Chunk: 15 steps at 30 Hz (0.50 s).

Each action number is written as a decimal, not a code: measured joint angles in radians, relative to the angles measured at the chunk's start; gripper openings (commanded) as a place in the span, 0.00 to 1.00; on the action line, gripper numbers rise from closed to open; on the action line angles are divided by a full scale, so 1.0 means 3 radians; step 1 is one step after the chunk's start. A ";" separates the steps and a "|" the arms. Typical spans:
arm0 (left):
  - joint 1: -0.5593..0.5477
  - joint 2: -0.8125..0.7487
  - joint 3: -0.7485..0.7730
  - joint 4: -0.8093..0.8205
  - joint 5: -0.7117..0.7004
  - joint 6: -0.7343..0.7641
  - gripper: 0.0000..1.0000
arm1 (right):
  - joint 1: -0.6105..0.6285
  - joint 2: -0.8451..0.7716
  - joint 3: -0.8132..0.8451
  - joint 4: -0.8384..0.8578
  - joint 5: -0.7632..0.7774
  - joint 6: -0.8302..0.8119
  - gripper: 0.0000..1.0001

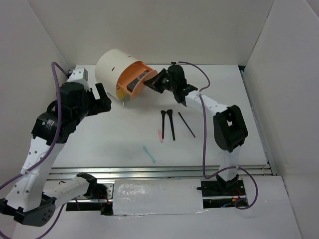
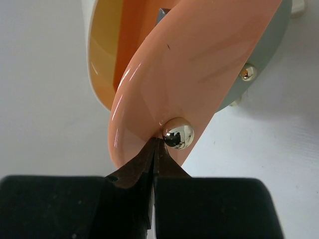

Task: Organize the makeup

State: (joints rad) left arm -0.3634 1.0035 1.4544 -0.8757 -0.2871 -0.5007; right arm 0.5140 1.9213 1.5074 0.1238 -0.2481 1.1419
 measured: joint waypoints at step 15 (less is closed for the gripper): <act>0.0000 0.0104 -0.0052 0.0003 0.0107 0.0037 0.99 | 0.0006 -0.0178 -0.0445 0.0243 0.0123 0.0060 0.62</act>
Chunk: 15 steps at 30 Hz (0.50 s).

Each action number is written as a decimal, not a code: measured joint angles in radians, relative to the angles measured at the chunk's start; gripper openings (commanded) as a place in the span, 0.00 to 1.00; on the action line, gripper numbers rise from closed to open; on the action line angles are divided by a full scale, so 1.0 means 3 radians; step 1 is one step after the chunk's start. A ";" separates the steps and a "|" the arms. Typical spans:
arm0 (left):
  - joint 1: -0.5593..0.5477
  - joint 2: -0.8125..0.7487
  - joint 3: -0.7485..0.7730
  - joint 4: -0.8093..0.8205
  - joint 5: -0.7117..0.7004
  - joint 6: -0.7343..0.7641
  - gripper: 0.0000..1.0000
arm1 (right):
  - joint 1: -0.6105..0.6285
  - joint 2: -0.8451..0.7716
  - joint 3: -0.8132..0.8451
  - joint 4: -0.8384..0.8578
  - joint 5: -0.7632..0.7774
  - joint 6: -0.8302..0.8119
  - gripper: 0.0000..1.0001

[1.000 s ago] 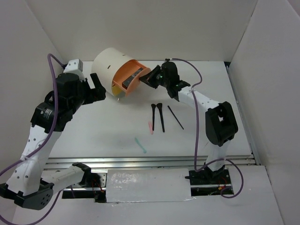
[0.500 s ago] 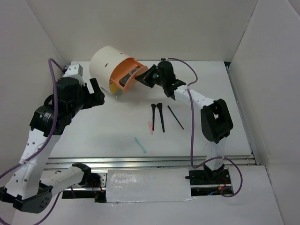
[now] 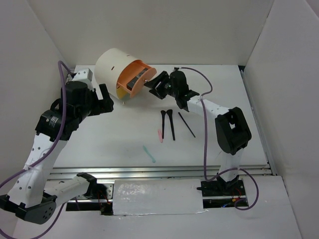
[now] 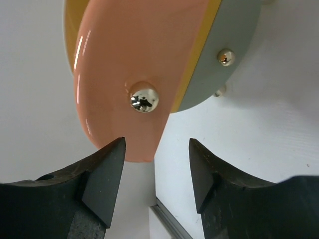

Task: Organize the makeup

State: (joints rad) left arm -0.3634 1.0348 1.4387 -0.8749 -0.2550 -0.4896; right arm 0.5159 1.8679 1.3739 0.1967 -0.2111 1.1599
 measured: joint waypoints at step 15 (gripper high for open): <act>0.0000 -0.0001 -0.0045 0.0001 0.0182 0.0136 0.99 | -0.0172 0.0207 0.0141 0.0543 -0.0184 0.0006 0.56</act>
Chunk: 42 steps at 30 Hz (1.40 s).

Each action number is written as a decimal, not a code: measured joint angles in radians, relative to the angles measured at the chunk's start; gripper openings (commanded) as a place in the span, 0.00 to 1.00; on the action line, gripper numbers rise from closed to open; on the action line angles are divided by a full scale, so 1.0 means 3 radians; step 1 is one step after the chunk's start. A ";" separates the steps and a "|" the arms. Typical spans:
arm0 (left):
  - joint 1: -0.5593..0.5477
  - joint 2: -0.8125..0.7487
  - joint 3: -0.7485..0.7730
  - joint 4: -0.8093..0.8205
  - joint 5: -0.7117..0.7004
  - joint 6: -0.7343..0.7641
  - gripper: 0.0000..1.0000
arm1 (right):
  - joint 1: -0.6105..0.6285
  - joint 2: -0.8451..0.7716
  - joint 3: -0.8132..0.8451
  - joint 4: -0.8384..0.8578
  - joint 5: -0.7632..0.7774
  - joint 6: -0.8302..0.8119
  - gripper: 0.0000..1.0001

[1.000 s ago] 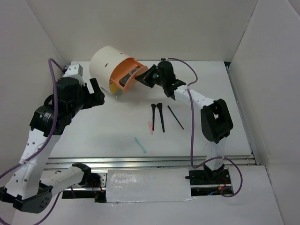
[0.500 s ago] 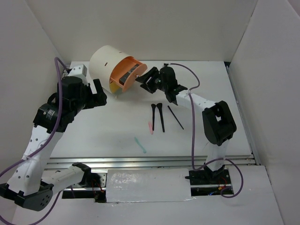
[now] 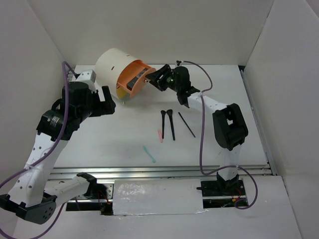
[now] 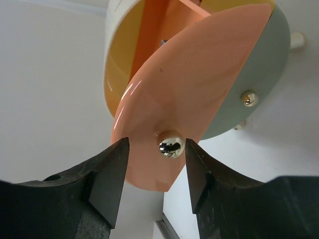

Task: Organize the makeup

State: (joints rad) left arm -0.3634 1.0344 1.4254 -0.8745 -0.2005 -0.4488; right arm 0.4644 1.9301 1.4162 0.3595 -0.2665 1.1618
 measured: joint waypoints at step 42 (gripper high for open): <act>0.0000 0.0011 -0.0182 -0.0004 -0.0066 0.0090 0.99 | 0.0038 0.0722 0.0781 0.0109 -0.0323 0.0278 0.21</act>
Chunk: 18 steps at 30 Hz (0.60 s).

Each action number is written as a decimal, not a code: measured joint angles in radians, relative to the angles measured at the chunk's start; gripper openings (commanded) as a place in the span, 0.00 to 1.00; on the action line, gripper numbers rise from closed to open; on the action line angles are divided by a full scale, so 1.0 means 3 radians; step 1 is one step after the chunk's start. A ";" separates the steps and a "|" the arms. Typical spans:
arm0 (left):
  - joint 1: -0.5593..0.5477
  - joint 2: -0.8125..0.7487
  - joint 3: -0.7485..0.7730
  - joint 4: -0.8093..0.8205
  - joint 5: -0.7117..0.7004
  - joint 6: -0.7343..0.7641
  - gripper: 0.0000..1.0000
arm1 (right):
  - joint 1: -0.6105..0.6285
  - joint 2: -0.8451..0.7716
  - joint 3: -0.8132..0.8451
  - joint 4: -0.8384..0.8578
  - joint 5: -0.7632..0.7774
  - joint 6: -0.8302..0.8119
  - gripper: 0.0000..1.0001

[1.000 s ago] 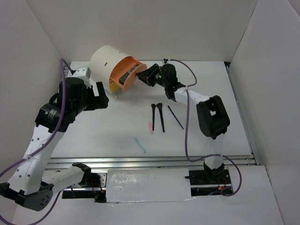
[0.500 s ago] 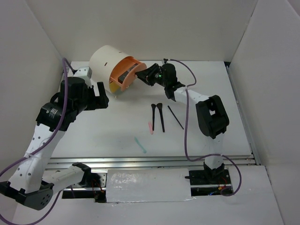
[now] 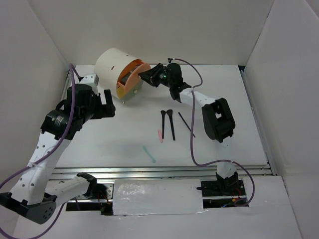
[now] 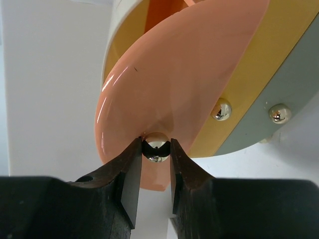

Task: Organize the makeup

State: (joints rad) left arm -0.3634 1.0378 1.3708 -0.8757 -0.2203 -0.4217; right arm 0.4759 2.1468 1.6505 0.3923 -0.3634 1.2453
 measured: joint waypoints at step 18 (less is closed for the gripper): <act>0.0000 -0.0195 -0.0174 -0.0003 -0.0056 -0.0010 0.99 | 0.0168 0.0448 0.0692 -0.0212 0.0216 0.0056 0.28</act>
State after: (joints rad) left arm -0.3634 0.9794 1.3186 -0.8764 -0.2371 -0.4248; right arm 0.5262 2.2810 1.8580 0.3286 -0.2985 1.2621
